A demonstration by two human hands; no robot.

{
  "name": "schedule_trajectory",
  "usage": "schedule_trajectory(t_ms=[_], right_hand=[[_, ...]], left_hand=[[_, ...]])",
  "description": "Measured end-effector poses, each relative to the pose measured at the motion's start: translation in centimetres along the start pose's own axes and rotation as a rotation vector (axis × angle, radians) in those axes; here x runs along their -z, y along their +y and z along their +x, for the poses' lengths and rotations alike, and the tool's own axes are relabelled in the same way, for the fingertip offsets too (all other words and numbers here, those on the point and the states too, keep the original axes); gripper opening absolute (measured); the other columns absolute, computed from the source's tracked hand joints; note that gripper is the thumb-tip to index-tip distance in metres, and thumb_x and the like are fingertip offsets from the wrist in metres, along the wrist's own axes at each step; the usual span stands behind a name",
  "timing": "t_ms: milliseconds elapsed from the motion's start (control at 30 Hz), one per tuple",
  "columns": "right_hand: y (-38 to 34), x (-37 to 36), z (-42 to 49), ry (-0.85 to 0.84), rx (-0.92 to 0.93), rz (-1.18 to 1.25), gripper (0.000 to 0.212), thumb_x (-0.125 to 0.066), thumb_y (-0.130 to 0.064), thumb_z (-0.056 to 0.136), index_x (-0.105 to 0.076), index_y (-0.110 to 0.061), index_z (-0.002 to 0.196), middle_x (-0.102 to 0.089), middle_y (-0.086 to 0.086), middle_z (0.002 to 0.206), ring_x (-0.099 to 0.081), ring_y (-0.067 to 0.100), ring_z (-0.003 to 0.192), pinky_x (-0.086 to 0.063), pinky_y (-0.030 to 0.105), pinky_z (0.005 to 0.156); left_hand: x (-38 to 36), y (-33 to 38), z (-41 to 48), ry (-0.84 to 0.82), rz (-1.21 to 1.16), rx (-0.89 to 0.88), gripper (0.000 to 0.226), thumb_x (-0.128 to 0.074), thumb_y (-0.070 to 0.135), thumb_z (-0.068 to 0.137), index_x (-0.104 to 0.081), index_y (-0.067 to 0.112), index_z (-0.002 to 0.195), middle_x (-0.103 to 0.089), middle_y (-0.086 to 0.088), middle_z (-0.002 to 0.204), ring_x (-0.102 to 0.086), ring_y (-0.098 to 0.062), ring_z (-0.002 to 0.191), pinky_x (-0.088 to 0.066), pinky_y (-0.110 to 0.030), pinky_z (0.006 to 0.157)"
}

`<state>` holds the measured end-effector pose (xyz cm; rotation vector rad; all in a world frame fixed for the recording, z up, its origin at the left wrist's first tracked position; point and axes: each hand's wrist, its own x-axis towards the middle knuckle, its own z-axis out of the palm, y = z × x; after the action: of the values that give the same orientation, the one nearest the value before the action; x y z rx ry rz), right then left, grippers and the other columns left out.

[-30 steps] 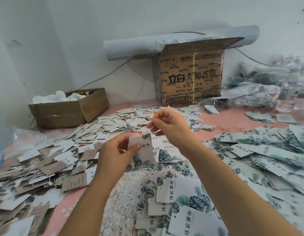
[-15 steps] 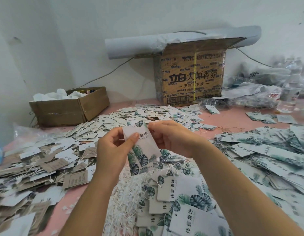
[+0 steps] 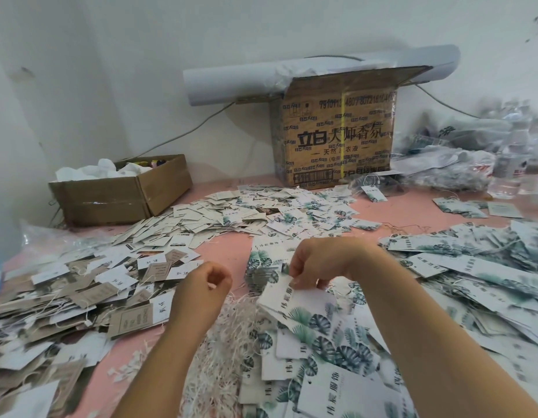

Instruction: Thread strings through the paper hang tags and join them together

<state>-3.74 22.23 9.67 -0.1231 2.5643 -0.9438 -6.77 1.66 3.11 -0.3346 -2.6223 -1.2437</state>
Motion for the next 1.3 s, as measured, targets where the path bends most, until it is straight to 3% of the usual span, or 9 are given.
schedule_trajectory(t_ms=[133,200,300,367,667,933,1033,1167,1300], right_hand=[[-0.1,-0.4,0.2,-0.035,-0.051,-0.214,0.015,-0.059,-0.017,0.089,-0.062,-0.002,0.087,-0.054,0.0,0.072,-0.049,0.013,0.065,-0.047,0.022,0.058],[-0.1,-0.4,0.2,-0.063,-0.053,-0.25,0.022,-0.06,-0.022,0.089,-0.065,0.0,0.092,-0.055,-0.002,0.07,-0.05,0.012,0.064,-0.047,0.021,0.058],[0.0,-0.3,0.1,-0.1,-0.056,-0.273,0.015,-0.064,-0.024,0.087,-0.06,-0.016,0.075,-0.058,-0.003,0.071,-0.054,0.01,0.065,-0.048,0.021,0.06],[0.0,-0.2,0.1,-0.112,-0.057,-0.29,0.017,-0.065,-0.024,0.086,-0.057,-0.02,0.071,-0.059,-0.003,0.071,-0.054,0.01,0.064,-0.047,0.022,0.06],[-0.4,-0.3,-0.2,-0.098,-0.043,-0.311,0.018,-0.065,-0.03,0.086,-0.063,-0.013,0.09,-0.062,-0.009,0.063,-0.058,0.007,0.064,-0.045,0.023,0.062],[-0.2,-0.5,0.0,-0.028,-0.036,-0.33,0.017,-0.063,-0.032,0.086,-0.062,-0.018,0.078,-0.064,-0.011,0.063,-0.056,0.009,0.066,-0.042,0.023,0.059],[0.0,-0.5,0.3,0.096,0.008,-0.287,0.018,-0.065,-0.031,0.085,-0.064,-0.013,0.08,-0.063,-0.009,0.06,-0.053,0.008,0.057,-0.041,0.021,0.056],[-0.2,-0.7,0.8,0.244,0.132,-0.213,0.015,-0.065,-0.029,0.086,-0.062,-0.015,0.081,-0.062,-0.009,0.063,-0.053,0.001,0.052,-0.039,0.016,0.051],[-0.7,-1.2,1.1,0.266,0.255,-0.036,0.017,-0.068,-0.021,0.084,-0.062,-0.017,0.099,-0.063,-0.008,0.064,-0.056,-0.001,0.05,-0.043,0.012,0.049]], left_hand=[[-0.8,-1.1,-0.2,-0.159,0.223,0.038,0.003,-0.065,0.024,0.087,-0.065,0.027,0.089,-0.06,0.014,0.086,-0.055,0.0,0.079,-0.041,-0.02,0.07],[-1.0,-1.4,-0.4,-0.193,0.263,0.045,0.007,-0.066,0.028,0.086,-0.068,0.026,0.093,-0.058,0.017,0.081,-0.053,0.002,0.076,-0.039,-0.02,0.069],[-0.8,-1.3,-0.6,-0.214,0.282,0.05,0.005,-0.067,0.025,0.086,-0.068,0.03,0.084,-0.058,0.021,0.075,-0.053,0.005,0.073,-0.039,-0.018,0.065],[-0.7,-1.4,-0.6,-0.214,0.3,0.042,0.016,-0.066,0.023,0.086,-0.064,0.033,0.074,-0.06,0.021,0.074,-0.054,0.006,0.072,-0.038,-0.016,0.059],[-0.1,-1.8,-0.2,-0.252,0.421,0.026,0.021,-0.069,0.03,0.082,-0.048,0.028,0.082,-0.056,0.009,0.083,-0.051,-0.004,0.069,-0.037,-0.02,0.055],[-0.2,-1.5,-0.2,-0.286,0.502,-0.005,0.014,-0.062,0.026,0.088,-0.058,0.026,0.075,-0.06,0.012,0.08,-0.056,-0.003,0.067,-0.042,-0.019,0.061],[-0.1,-1.2,-0.2,-0.293,0.464,-0.01,0.014,-0.056,0.021,0.091,-0.058,0.022,0.078,-0.06,0.012,0.08,-0.054,-0.001,0.061,-0.038,-0.017,0.051],[0.1,0.3,-0.2,-0.217,0.291,-0.063,0.018,-0.051,0.02,0.095,-0.05,0.026,0.078,-0.056,0.014,0.084,-0.05,0.001,0.075,-0.035,-0.013,0.059],[0.5,2.5,-0.4,-0.192,-0.187,0.013,0.015,-0.051,0.019,0.095,-0.058,0.021,0.082,-0.061,0.008,0.079,-0.051,-0.007,0.065,-0.037,-0.021,0.056]])
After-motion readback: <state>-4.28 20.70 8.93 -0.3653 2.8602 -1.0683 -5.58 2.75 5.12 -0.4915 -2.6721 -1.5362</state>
